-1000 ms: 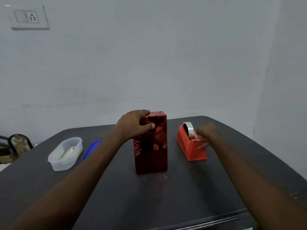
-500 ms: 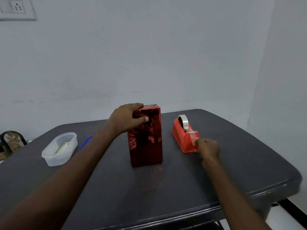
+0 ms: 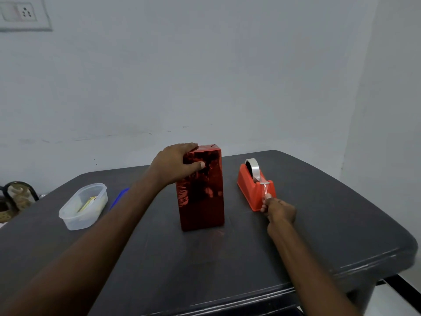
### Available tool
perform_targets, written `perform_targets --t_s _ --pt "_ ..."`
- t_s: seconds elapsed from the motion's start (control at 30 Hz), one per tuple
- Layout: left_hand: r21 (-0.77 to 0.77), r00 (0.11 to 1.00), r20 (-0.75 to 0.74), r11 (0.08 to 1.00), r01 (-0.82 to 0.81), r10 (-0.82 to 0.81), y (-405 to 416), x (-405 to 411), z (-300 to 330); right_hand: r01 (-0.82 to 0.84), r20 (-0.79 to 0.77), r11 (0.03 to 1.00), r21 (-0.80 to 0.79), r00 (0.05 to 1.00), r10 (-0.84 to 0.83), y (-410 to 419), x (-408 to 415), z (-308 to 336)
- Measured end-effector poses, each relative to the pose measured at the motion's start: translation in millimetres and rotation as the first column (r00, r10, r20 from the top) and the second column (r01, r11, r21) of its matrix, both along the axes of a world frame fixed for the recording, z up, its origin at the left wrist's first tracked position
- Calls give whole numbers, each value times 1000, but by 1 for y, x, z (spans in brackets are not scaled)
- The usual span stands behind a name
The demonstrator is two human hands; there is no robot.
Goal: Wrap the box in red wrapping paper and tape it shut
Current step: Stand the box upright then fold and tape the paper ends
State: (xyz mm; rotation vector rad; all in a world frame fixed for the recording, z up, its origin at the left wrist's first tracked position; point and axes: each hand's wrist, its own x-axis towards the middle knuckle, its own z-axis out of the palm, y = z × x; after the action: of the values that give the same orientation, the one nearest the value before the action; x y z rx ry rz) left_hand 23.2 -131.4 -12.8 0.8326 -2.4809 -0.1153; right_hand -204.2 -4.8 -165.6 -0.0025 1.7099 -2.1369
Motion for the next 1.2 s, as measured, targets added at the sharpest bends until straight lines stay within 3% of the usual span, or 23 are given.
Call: perform_targets --t_s 0.3,0.47,0.6,0.7,0.8,0.9,1.0,1.2 --pt "-41 1000 -5 999 2 -2 0 0 -1 66 -35 998 -18 997 -66 6 16 22" --pt "-52 1000 -1 999 -4 4 0 0 -3 -44 -307 993 -107 952 9 7 27 58" --pt "-41 1000 10 999 -10 10 1 1 -4 -334 -619 932 -142 764 180 1 42 129" --pt "-58 1000 15 998 -11 12 2 0 -3 -508 -798 860 46 499 338 -14 48 180" --pt "-61 1000 24 998 -16 18 2 0 -1 -571 -812 761 309 258 523 -39 47 211" --pt "-56 999 36 998 -30 32 2 0 0 -570 -704 622 537 104 703 -62 45 222" --pt "-47 999 18 998 -37 38 3 0 1 -516 -610 538 667 37 791 -75 43 222" --pt "14 999 1 999 -37 37 9 -1 5 -464 -574 521 717 31 818 -87 43 219"
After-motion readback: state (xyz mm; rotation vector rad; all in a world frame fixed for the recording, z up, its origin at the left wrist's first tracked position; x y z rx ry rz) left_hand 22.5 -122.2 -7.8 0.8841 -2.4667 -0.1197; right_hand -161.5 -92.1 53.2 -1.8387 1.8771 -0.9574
